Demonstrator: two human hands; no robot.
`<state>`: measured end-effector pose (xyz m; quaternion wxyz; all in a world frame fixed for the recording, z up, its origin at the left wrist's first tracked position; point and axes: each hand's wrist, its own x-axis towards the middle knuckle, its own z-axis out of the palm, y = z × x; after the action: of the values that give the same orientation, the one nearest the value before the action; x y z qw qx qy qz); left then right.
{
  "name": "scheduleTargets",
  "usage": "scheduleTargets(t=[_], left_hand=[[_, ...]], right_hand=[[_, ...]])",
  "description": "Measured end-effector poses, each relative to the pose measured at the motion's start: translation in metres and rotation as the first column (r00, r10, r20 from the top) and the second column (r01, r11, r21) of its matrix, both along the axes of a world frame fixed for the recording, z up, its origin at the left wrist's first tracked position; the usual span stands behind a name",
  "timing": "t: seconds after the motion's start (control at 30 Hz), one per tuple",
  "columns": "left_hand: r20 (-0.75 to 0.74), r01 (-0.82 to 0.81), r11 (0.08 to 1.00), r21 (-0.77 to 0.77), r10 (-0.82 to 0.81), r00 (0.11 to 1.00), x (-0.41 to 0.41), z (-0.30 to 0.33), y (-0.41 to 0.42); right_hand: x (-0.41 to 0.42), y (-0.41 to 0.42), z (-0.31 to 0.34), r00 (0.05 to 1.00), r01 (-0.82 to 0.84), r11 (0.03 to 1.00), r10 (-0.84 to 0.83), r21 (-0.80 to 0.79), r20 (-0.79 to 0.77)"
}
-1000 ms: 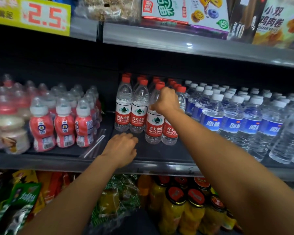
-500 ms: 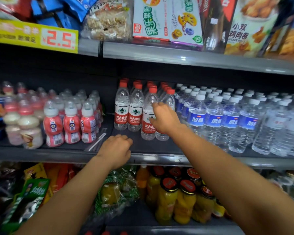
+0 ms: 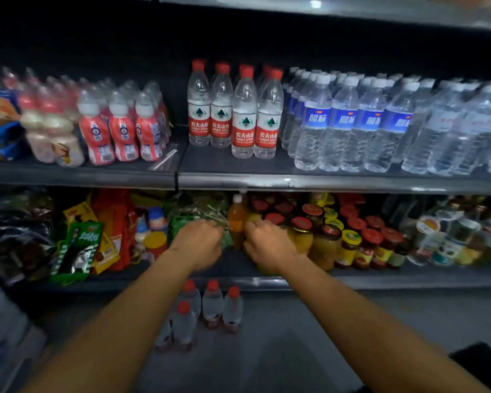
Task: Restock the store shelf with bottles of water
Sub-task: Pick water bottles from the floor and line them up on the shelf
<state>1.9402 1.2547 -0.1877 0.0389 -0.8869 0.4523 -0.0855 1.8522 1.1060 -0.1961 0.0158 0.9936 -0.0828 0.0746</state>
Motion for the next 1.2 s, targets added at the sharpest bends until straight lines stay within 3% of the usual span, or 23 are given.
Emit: scheduleTargets(t=[0.3,0.43,0.63,0.83,1.0,1.2], left_hand=[[-0.375,0.005,0.977,0.212,0.077,0.924,-0.042,-0.158,0.029],[-0.413,0.013,0.93,0.368,0.151,0.898,-0.046,-0.21,0.038],[-0.52,0.066,0.873,0.483,0.225,0.824,-0.047,-0.275,0.051],[-0.55,0.118,0.838,0.532,0.237,0.801,-0.035,-0.316,0.042],[-0.575,0.144,0.839,0.525,0.225,0.787,-0.027,-0.34,0.027],[-0.623,0.179,0.834,0.522,0.229,0.748,-0.036,-0.36,0.024]], right_hand=[[-0.042,0.031,-0.156,0.942,0.124,0.95,-0.022,0.286,-0.335],[-0.053,0.042,-0.213,0.888,0.189,0.924,-0.017,0.332,-0.459],[-0.05,0.046,-0.273,0.815,0.304,0.861,-0.014,0.407,-0.579],[-0.009,0.027,-0.295,0.852,0.468,0.712,-0.208,0.524,-0.48],[0.027,0.01,-0.3,0.883,0.466,0.587,-0.352,0.662,-0.309],[0.043,0.004,-0.305,0.908,0.395,0.594,-0.367,0.701,-0.201]])
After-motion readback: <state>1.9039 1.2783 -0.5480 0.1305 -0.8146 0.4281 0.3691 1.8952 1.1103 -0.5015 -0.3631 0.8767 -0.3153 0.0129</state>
